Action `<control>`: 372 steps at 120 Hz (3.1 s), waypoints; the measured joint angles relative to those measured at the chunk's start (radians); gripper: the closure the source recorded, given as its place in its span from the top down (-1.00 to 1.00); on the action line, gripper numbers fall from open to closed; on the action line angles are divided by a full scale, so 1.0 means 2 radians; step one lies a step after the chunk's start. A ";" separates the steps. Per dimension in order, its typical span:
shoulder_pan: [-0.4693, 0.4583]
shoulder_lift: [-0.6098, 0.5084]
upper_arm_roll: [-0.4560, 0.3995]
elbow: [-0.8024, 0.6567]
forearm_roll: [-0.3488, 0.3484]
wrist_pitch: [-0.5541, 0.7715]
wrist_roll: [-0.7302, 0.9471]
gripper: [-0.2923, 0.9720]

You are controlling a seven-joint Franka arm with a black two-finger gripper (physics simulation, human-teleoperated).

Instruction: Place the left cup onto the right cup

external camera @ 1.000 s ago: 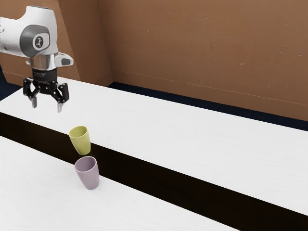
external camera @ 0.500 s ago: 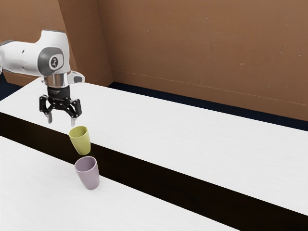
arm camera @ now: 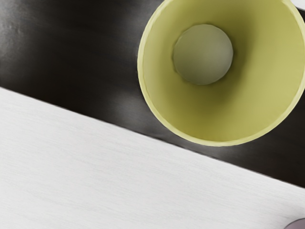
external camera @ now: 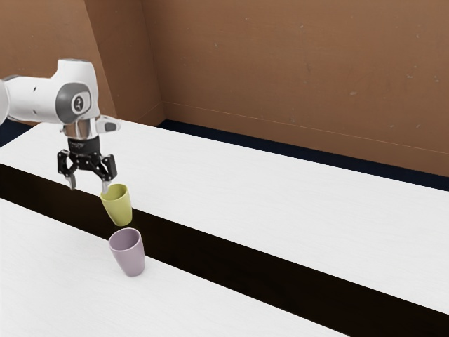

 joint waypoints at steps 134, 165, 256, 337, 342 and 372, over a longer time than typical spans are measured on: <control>0.026 0.091 0.000 0.065 -0.047 0.070 0.076 0.54; 0.029 0.108 0.000 0.065 -0.055 0.081 0.086 0.54; 0.030 0.117 0.001 0.065 -0.067 0.099 0.107 -0.49; 0.007 0.075 0.002 0.062 -0.060 0.098 0.102 -0.70; 0.004 0.066 0.002 0.060 -0.059 0.094 0.100 -0.70; -0.013 0.012 0.001 0.059 -0.058 0.046 0.071 -0.70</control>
